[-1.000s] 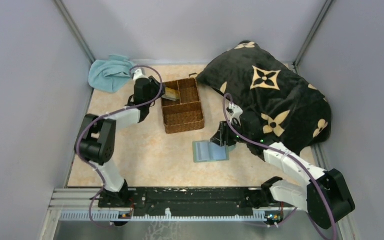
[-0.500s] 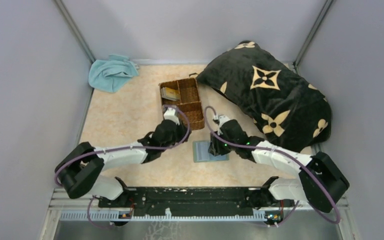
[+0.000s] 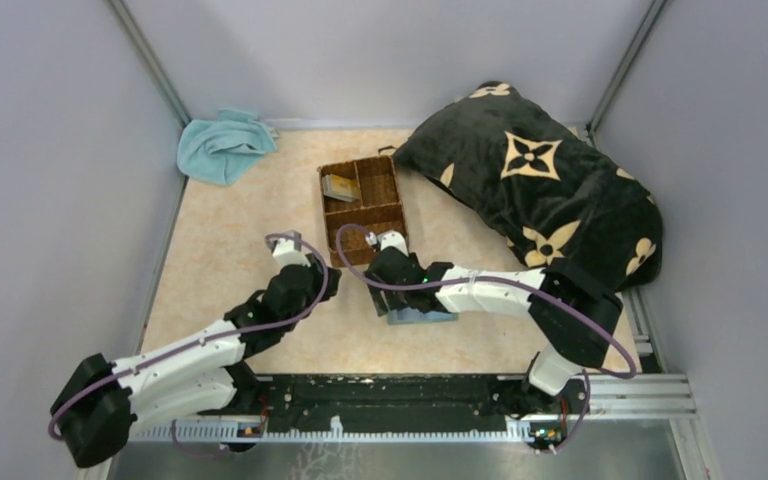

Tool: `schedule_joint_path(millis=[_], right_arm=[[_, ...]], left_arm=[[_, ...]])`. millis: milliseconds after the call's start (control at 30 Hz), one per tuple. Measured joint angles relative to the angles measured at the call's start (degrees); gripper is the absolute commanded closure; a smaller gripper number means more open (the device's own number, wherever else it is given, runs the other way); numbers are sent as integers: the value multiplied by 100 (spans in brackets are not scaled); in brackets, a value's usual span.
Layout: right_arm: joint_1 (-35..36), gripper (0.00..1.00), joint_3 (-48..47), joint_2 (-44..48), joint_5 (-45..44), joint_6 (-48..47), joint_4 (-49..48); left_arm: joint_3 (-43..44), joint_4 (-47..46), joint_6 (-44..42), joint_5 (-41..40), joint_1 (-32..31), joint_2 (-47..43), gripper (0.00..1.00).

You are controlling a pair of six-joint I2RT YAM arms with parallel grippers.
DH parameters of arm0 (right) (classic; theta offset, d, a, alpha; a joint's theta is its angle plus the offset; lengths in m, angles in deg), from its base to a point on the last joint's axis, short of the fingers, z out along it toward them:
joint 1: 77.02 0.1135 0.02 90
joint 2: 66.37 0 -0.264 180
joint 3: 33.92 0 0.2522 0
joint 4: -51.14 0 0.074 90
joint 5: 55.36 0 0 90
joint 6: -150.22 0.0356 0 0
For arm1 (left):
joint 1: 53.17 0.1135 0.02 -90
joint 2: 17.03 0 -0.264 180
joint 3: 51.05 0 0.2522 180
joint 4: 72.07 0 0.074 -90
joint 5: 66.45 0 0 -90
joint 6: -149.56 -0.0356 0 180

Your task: Take the credit cards out of the card holder

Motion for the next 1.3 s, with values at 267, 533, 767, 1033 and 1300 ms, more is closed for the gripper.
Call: schedule_joint_path(millis=[267,533,767,1033,1300], right_arm=[[52,33,-39,-249,-531,258,431],[52,44,-42,-251,-717,328,562],[52,57,-39,-275,-734,378,555],[48,81,-37,-269,-732,455,527],[-240,99,374,267,-321,531,295]], left_arm=[[-457,435,240,-273,2,-389,71],[-516,483,330,-295,2,-269,71],[-516,444,313,-289,2,-4,71],[-516,291,313,-210,2,125,71],[-516,146,313,-118,2,205,72]])
